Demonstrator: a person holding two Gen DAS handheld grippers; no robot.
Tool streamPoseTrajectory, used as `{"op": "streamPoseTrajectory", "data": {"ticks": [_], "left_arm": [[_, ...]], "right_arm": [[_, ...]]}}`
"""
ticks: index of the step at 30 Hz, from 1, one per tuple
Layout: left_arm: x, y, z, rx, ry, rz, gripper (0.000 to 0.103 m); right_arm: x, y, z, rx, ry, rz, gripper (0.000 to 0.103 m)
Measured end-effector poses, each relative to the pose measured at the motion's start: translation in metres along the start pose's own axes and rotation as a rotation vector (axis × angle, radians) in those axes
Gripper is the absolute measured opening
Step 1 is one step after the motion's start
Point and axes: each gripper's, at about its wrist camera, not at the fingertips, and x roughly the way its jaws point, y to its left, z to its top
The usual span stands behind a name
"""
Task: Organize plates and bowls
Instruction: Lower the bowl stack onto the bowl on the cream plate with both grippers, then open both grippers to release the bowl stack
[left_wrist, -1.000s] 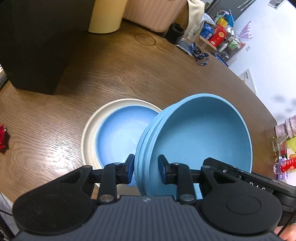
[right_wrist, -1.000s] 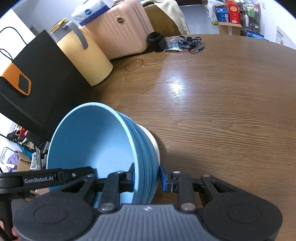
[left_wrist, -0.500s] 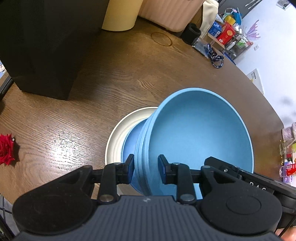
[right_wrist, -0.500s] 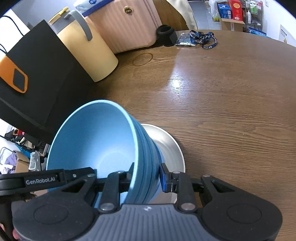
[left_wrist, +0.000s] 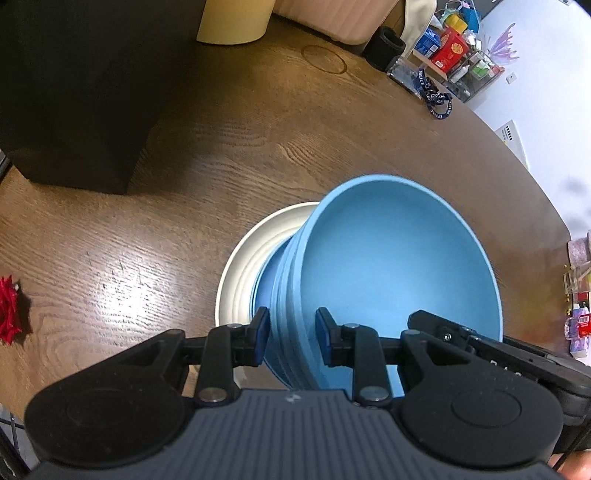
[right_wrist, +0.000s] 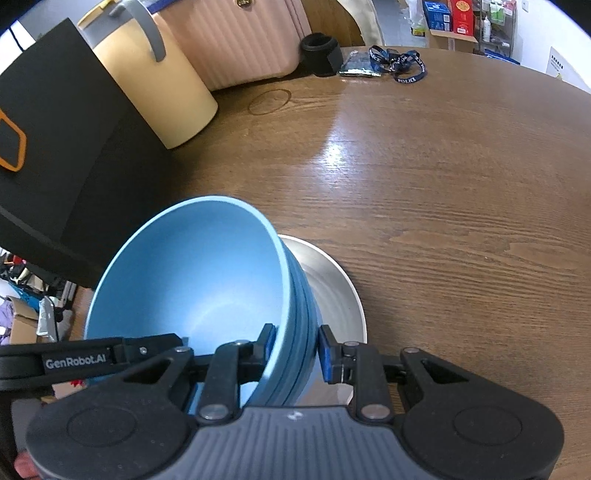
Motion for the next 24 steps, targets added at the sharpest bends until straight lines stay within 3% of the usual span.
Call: {"op": "streamPoseTrajectory", "data": {"ticks": [15, 20, 22, 24], "left_arm": [[0.005, 0.004, 0.004, 0.024, 0.005, -0.004, 0.029], [-0.005, 0.006, 0.003, 0.046, -0.034, 0.003, 0.046], [-0.010, 0.008, 0.002, 0.051, -0.049, 0.011, 0.053], [-0.016, 0.010, 0.000, 0.051, -0.068, 0.022, 0.061]], "right_arm": [[0.002, 0.004, 0.002, -0.022, -0.029, -0.008, 0.023], [-0.001, 0.000, 0.003, 0.013, -0.031, 0.022, 0.027], [-0.005, 0.000, 0.002, 0.006, -0.044, 0.025, 0.032], [-0.011, 0.001, -0.001, -0.006, -0.063, 0.025, 0.053]]}}
